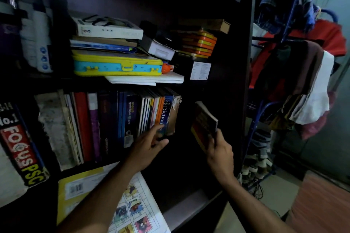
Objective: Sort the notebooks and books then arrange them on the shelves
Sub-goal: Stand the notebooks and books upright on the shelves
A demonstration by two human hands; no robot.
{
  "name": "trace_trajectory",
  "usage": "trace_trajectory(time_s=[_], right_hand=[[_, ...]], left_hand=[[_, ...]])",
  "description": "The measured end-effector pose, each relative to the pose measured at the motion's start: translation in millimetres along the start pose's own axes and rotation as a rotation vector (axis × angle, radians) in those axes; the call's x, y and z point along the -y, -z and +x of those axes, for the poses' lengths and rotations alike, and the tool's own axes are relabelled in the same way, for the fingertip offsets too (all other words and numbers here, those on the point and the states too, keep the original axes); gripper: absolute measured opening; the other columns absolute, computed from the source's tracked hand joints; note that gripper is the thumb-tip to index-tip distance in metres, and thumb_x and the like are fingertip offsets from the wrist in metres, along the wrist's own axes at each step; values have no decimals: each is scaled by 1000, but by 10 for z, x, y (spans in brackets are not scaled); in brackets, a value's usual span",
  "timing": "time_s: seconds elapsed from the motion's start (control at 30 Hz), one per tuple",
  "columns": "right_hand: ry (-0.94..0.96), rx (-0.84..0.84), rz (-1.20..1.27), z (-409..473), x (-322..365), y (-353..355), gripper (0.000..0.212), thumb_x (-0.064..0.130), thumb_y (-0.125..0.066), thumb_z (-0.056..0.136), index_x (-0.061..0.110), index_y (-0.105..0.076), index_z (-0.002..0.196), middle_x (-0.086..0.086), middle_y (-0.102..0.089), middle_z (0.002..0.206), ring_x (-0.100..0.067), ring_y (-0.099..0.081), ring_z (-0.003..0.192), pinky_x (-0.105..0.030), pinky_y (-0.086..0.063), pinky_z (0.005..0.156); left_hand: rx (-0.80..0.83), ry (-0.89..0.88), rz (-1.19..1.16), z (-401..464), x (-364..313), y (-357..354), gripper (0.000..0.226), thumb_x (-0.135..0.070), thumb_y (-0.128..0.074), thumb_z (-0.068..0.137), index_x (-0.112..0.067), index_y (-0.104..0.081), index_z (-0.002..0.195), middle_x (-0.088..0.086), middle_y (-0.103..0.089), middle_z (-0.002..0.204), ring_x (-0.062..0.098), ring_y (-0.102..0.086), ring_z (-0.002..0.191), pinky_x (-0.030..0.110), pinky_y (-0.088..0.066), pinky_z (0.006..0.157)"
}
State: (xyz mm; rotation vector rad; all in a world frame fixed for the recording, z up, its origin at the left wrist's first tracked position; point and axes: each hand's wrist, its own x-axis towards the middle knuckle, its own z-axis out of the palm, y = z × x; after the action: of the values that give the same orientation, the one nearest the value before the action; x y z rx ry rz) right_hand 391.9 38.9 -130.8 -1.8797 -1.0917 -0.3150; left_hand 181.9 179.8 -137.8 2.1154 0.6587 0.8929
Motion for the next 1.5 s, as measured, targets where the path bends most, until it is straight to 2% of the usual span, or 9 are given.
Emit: trace_trajectory(time_s=[0.13,0.37,0.5,0.83,0.97,1.13,1.3,1.4,1.5], right_hand=[[-64,-13,47,324,193,-119,25,29,-43,106,21,-52,128,2,-66,104,-17,-65,86,-33,-53,70],[-208,176,113,812,400,-669,32,36,-52,102,26,-49,132,-1,-64,126,-21,-65,107,-45,-57,89],[-283,100,216,673,340,-740,50,30,-65,95,27,-43,140,1,-58,136,-19,-59,122,-41,-55,96],[-307,121,214,568,161,-886,12,22,-58,100,28,-51,108,4,-63,109,-1,-58,82,-18,-47,62],[-173,212,186,627,255,-1111,25,19,-56,100,25,-55,125,2,-63,125,-13,-62,109,-27,-54,86],[-71,180,157,532,238,-1172,30,27,-62,96,29,-54,124,9,-52,127,-10,-54,117,-31,-51,100],[176,179,18,405,324,-1052,35,50,-58,89,31,-49,117,13,-45,115,-4,-46,105,-24,-49,87],[436,345,-35,286,440,-1002,36,57,-51,90,31,-50,114,11,-54,112,-5,-52,100,-24,-51,83],[552,438,-98,278,481,-1014,47,56,-53,93,28,-50,130,5,-58,126,-11,-56,110,-31,-53,91]], left_hand=[[86,14,59,-2,56,-33,29,-37,-61,99,-42,-55,126,-12,-64,105,-1,-63,85,20,-52,71],[96,62,4,57,123,-35,33,-35,-66,96,-32,-61,128,-8,-67,100,1,-66,75,15,-50,65],[93,83,9,66,125,-35,32,-36,-67,95,-33,-62,126,-10,-68,99,4,-67,75,16,-50,65],[92,121,-47,54,101,-43,29,-34,-68,94,-34,-63,123,-9,-69,102,5,-68,77,16,-49,66],[89,117,-66,52,88,-34,27,-32,-68,95,-34,-64,121,-7,-69,101,4,-68,78,15,-50,66],[-267,-7,-42,84,32,14,12,-20,-64,97,-25,-72,105,-10,-71,92,0,-66,84,17,-50,69],[-819,-181,159,83,-19,76,17,-5,-71,90,-11,-71,106,-1,-65,88,12,-59,74,17,-43,65],[-803,-74,130,130,68,68,41,-7,-73,88,-12,-61,127,11,-61,113,26,-61,94,38,-53,77],[-698,-41,201,135,135,7,57,-8,-75,87,-7,-52,139,18,-55,134,35,-56,119,38,-45,94]])
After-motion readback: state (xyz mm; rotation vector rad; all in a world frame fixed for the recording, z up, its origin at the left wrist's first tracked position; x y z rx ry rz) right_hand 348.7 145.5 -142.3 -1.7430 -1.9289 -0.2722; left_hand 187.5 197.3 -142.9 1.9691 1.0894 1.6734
